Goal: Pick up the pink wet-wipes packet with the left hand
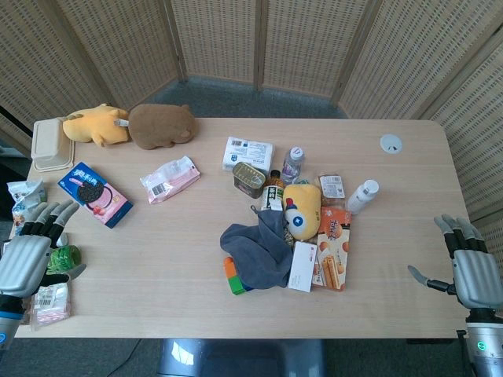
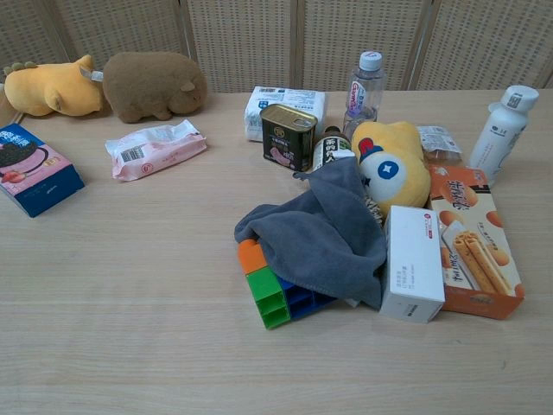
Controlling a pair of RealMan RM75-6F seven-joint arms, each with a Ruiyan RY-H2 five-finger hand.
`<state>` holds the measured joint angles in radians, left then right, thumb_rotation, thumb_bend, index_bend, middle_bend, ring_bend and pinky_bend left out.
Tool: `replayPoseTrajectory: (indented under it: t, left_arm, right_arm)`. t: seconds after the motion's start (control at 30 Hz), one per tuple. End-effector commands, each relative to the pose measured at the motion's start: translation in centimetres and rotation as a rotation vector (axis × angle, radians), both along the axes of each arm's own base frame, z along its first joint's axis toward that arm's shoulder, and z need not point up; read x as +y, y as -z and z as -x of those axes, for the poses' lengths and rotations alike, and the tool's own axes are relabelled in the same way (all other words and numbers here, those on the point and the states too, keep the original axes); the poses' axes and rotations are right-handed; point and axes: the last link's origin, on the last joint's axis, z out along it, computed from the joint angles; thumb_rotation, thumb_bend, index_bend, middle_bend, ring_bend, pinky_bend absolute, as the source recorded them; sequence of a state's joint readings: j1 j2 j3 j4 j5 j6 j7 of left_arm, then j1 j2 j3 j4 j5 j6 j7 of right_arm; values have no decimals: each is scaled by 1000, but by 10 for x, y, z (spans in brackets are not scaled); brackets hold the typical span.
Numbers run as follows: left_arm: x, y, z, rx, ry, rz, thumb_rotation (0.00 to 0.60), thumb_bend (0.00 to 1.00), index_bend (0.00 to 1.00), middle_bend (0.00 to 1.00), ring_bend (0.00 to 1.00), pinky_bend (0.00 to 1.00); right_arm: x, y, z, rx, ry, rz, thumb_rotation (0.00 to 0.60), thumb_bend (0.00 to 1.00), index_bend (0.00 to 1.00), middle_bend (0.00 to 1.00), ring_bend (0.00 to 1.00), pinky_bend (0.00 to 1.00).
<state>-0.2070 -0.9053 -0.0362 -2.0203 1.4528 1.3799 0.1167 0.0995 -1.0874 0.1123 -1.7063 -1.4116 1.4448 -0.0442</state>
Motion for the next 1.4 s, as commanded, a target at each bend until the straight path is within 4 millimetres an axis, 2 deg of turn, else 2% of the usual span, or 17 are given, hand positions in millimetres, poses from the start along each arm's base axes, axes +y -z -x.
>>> replayPoseTrajectory:
  t: [0.03,0.3,0.5,0.6,1.0,1.2,1.4]
  left_arm:
    - [1,1,0,-1,1,0,600,216,0,0,0,0]
    - [5,2,-3,1,3,9,600,214,0,0,0,0]
    - [22,8,0,21,-18,40,600,215,0,0,0,0]
    - [36,18,7,61,-50,93,600,213,0,0,0,0]
    - [121,75,28,112,-177,295,600,214,0,0,0,0]
    - [154,103,26,129,-210,339,600,212,0,0,0,0]
    - [181,127,12,127,-223,390,600,212,0,0,0,0]
  right_arm:
    - [0,0,1,-4,6,2,349,202,0,0,0,0]
    - [4,2,5,-25,16,10,351,202,0,0,0,0]
    - [10,-5,9,-31,29,35,350,202,0,0,0,0]
    - [13,-8,11,-27,38,45,349,203,0,0,0,0]
    - [22,-18,18,-12,75,69,350,201,0,0,0,0]
    - [26,-22,23,-3,102,80,349,202,0,0,0,0]
    - [27,-29,25,6,110,99,349,200,0,0,0,0]
